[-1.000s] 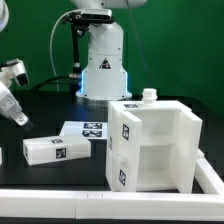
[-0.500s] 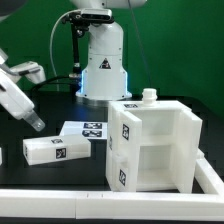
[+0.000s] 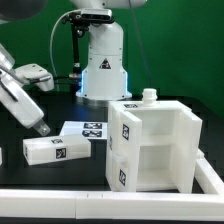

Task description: Assemble cabinet

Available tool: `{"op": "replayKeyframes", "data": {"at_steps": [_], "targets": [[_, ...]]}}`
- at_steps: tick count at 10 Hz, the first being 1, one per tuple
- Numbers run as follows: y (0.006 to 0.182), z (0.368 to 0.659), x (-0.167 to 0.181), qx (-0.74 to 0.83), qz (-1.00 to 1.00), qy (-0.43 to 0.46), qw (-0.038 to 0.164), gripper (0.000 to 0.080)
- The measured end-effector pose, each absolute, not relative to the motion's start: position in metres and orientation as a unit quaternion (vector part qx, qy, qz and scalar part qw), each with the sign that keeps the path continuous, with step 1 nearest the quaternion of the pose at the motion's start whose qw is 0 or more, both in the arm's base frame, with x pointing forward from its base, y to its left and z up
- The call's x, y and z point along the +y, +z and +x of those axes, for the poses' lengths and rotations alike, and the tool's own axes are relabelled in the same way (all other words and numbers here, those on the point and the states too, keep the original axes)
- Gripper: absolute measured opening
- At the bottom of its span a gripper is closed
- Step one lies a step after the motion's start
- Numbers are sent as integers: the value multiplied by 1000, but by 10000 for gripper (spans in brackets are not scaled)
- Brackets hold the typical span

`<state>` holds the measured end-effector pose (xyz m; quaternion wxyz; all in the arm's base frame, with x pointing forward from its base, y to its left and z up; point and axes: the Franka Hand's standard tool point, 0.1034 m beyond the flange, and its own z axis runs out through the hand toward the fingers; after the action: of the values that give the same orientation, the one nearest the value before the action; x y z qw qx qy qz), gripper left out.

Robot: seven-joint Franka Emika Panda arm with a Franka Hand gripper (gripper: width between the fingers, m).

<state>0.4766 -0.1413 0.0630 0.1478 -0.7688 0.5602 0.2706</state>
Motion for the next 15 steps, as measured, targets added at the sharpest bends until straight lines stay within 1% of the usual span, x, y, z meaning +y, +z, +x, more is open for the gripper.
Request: {"op": "replayKeyframes", "data": {"at_steps": [2,5,6,7,8,9,10,11,12,13,15], "targets": [[60,486,-138,584,-763,244,132,796],[57,500,-127,586,-792,145,93,796],[56,504,-123,587,-797,119,82,796],[52,507,-122,590,-800,87,65,796],[45,503,-116,585,-809,50,35,796],[37,493,-108,582,-813,31,11,796],[29,485,-103,585,-811,19,-5,796],[25,481,-99,588,-808,13,-13,796],[25,480,-99,586,-810,2,-18,796],[27,475,-101,585,-811,13,-18,796],[35,478,-111,583,-813,12,-14,796]]}}
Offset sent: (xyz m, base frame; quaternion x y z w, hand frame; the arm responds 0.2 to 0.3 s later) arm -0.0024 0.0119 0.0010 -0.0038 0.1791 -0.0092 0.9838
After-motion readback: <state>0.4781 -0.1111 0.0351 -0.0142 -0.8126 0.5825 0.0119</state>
